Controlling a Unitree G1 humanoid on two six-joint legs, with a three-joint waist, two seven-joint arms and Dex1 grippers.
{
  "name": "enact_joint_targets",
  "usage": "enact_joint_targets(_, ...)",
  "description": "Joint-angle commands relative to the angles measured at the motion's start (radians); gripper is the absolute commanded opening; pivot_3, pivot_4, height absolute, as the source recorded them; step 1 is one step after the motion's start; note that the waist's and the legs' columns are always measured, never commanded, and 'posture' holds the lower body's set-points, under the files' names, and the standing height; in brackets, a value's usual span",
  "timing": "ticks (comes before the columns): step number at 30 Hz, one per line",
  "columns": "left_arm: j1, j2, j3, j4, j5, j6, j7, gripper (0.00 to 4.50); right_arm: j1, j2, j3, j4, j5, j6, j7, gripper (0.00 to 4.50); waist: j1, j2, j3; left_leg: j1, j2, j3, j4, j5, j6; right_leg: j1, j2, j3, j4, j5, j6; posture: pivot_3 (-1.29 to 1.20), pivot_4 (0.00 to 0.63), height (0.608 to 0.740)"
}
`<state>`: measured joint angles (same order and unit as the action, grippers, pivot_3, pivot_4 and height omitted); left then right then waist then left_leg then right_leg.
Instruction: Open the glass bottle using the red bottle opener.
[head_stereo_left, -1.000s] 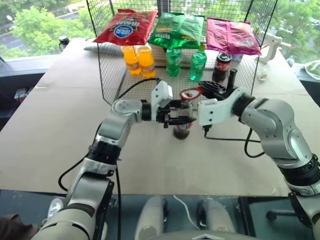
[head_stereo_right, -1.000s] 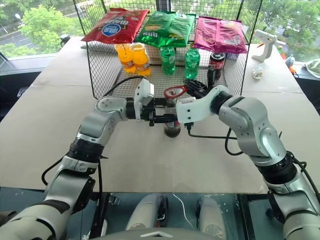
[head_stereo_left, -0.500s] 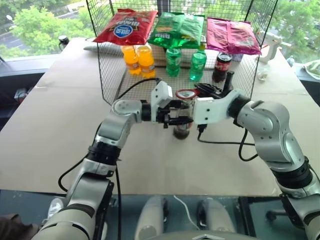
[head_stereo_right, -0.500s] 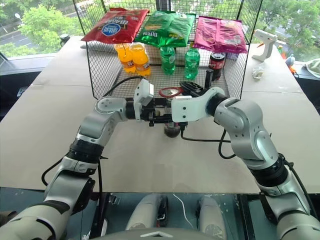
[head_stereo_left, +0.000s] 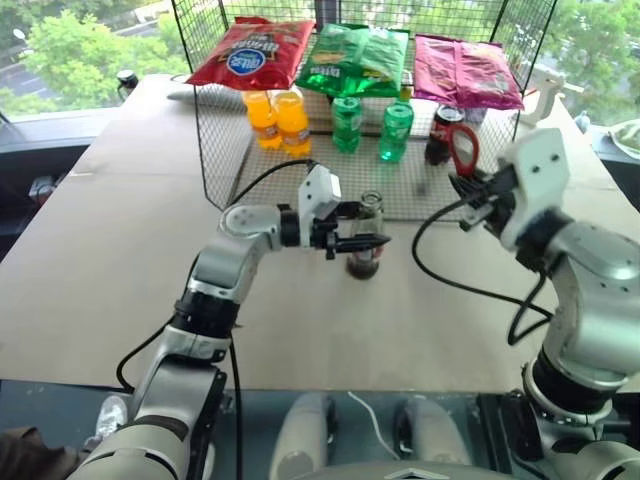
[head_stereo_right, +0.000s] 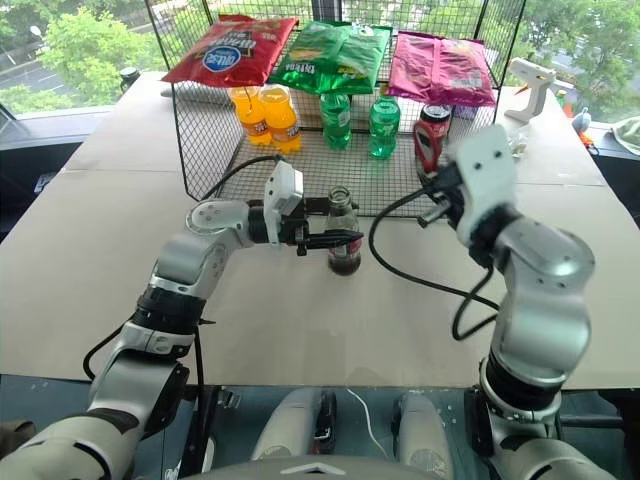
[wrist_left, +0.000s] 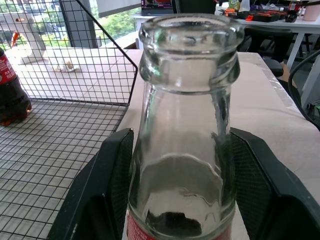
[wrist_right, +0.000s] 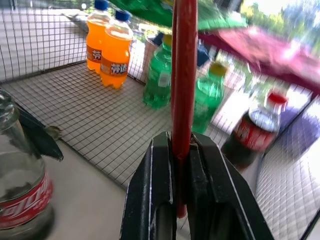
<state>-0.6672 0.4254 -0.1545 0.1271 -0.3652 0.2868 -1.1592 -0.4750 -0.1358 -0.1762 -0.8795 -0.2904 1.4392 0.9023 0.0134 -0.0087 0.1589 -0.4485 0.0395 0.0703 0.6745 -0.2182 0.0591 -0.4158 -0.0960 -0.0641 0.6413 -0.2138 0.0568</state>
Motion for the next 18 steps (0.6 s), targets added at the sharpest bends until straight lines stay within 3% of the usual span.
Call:
enact_joint_targets(1, 0.008, -0.002, 0.025, -0.050, -0.024, 0.003, 0.011, 2.23, 0.084, 0.027, -0.039, -0.023, 0.130, 0.175, 0.011, 0.00, -0.002, 0.002, 0.001, 0.000, 0.000, 0.001, -0.001, 0.000, 0.000, -0.001, 0.000, 0.000, 0.000, 0.000, 0.000, 0.00, 0.150, 0.740)
enact_joint_targets(4, 0.017, -0.005, 0.022, -0.064, -0.022, 0.000, 0.022, 2.23, 0.123, 0.042, -0.067, 0.123, 0.210, 0.175, -0.012, 0.00, -0.007, 0.004, 0.002, 0.000, -0.001, 0.001, -0.001, 0.000, 0.000, -0.002, 0.000, 0.001, 0.000, 0.000, 0.000, 0.00, 0.150, 0.740)
enact_joint_targets(11, 0.029, -0.004, 0.015, -0.086, -0.014, -0.003, 0.038, 2.23, 0.099, -0.072, -0.031, 0.389, 0.327, 0.130, -0.096, 0.00, -0.005, 0.005, 0.003, 0.000, -0.002, 0.001, -0.002, 0.000, 0.000, -0.002, -0.001, 0.001, -0.001, 0.001, 0.001, 0.00, 0.150, 0.740)
enact_joint_targets(14, 0.034, -0.007, 0.010, -0.097, -0.012, -0.001, 0.043, 2.23, 0.114, -0.118, -0.007, 0.435, 0.357, 0.088, -0.132, 1.15, -0.006, 0.005, 0.003, 0.000, -0.002, 0.001, -0.003, 0.000, 0.000, -0.002, -0.001, 0.001, -0.001, 0.001, 0.003, 0.00, 0.150, 0.740)
enact_joint_targets(18, 0.034, -0.007, 0.008, -0.100, -0.012, -0.001, 0.047, 2.23, 0.117, -0.158, -0.018, 0.375, 0.430, 0.071, -0.149, 3.02, -0.003, 0.004, 0.003, 0.001, -0.002, 0.001, -0.003, 0.000, 0.000, -0.001, -0.001, 0.001, -0.001, 0.001, 0.002, 0.00, 0.150, 0.740)
